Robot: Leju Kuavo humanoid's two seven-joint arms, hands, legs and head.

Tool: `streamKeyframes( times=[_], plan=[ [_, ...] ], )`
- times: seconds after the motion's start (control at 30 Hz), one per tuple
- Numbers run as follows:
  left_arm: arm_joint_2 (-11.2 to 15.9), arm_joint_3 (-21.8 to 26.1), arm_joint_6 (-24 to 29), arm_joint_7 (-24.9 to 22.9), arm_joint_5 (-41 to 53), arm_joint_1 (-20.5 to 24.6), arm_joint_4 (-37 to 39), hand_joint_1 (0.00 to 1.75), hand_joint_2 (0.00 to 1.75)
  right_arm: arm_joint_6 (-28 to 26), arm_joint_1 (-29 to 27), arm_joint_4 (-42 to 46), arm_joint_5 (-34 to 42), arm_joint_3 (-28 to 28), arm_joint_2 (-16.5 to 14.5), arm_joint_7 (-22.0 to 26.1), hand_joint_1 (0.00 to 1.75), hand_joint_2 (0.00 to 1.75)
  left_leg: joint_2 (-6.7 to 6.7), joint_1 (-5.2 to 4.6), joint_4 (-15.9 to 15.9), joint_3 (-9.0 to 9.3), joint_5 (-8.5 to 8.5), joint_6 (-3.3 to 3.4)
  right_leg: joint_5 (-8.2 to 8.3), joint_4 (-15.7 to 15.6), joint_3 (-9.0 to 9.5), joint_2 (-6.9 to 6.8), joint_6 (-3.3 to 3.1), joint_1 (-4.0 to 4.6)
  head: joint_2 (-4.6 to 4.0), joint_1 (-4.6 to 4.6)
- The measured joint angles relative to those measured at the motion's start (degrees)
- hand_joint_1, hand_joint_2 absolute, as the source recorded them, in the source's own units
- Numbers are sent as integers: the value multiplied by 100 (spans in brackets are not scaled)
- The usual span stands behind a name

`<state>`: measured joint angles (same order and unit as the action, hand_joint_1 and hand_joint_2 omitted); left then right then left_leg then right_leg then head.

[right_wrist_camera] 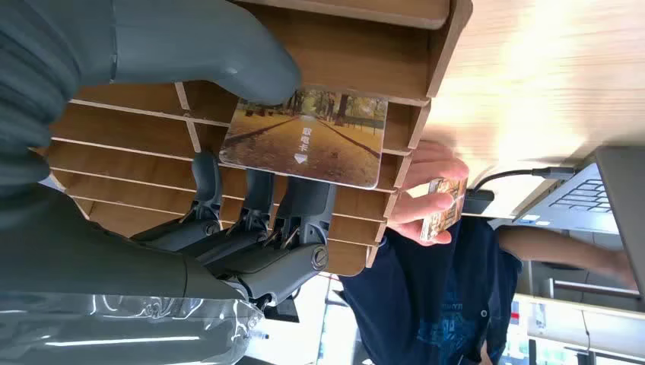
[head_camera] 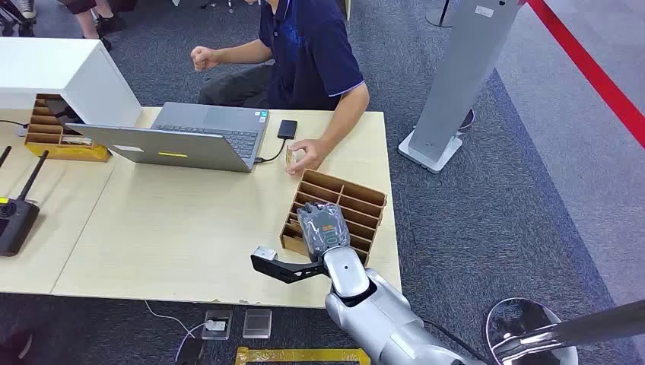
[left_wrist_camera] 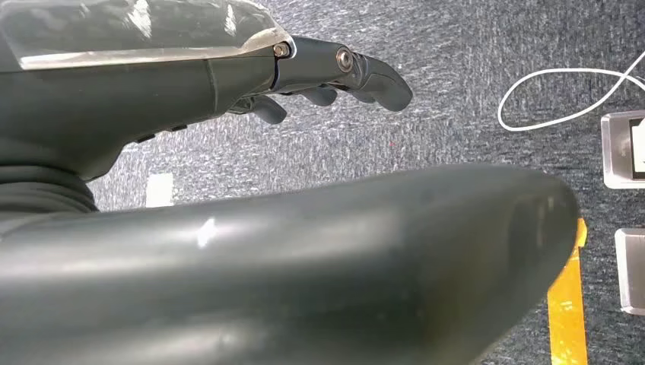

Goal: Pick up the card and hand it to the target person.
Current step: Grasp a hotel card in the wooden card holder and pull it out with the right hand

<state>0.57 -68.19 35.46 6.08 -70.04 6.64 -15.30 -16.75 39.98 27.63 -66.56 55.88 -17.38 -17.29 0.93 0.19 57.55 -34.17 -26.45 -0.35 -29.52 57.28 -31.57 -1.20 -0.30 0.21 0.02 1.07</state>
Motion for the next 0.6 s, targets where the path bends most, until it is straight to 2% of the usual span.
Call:
streamKeyframes(
  times=[0.47,0.6],
  plan=[
    [5,-5,-117,11,62,0,0,0,0,30,61,61,435,-61,43,-37,124,175,1,0,0,0,0,0,0,0,0,0,0,0,1,0],
    [7,-9,-188,55,102,-1,0,0,0,132,63,146,579,-104,81,-51,133,175,1,0,0,0,0,0,0,0,0,0,0,0,1,0]
  ],
)
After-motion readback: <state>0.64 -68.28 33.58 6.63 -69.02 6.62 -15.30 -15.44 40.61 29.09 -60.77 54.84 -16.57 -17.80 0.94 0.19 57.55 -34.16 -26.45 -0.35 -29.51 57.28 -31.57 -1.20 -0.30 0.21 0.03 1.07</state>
